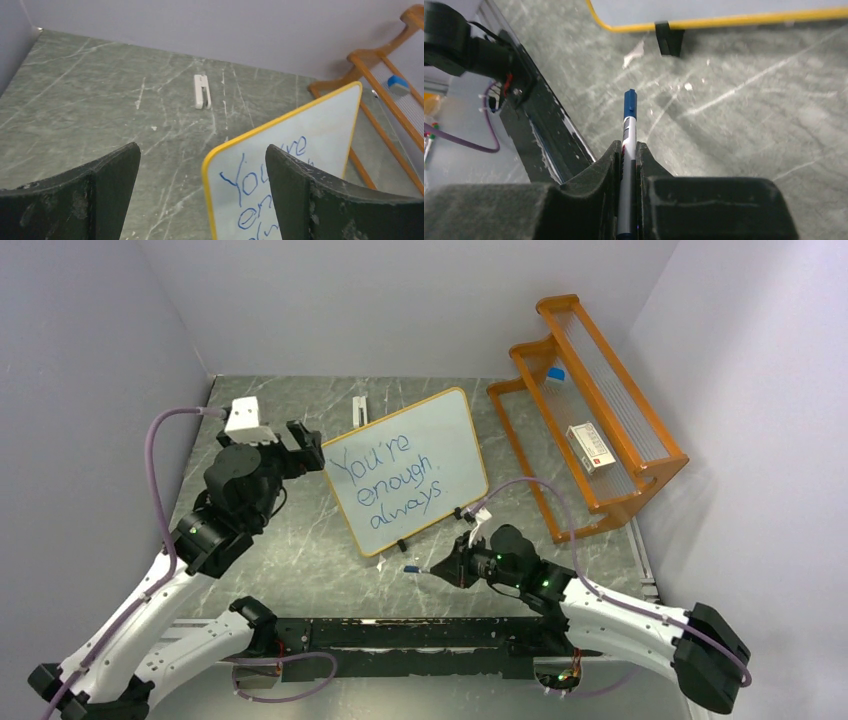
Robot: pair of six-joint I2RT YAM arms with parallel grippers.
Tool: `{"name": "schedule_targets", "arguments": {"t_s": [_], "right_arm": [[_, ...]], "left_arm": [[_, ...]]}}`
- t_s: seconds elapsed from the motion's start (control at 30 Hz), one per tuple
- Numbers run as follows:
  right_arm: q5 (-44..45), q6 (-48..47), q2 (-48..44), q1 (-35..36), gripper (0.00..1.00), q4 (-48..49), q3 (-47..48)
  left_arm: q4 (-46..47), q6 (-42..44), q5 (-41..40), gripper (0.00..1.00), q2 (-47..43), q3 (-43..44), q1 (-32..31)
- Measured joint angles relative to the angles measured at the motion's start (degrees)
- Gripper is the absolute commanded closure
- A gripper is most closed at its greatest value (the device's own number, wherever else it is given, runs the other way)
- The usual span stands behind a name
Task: Write a sentence on the whiteboard
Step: Put down the whiteboard marker at the center of the board, then reset both arms
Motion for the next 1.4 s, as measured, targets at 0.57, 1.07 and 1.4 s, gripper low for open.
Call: {"name": "schedule_targets", "arguments": {"t_s": [0.57,1.07,1.4], "right_arm": [[7.9,3.7,9.0,0.0,0.39,-1.2,-2.0],[37.6,-1.2,-2.1,-0.1,0.00,-21.2,18.3],[57.8,-4.6,-10.1,-0.1,0.00,-35.3,33.7]], "left_arm": [[-6.0,2.4,-0.5,0.02,-19.1,-5.9,2.4],[-11.6,4.7,-0.9,0.02,-25.7,-8.7,2.4],[-14.9,6.3,-0.9,0.02,-29.8,-5.8,2.4]]}}
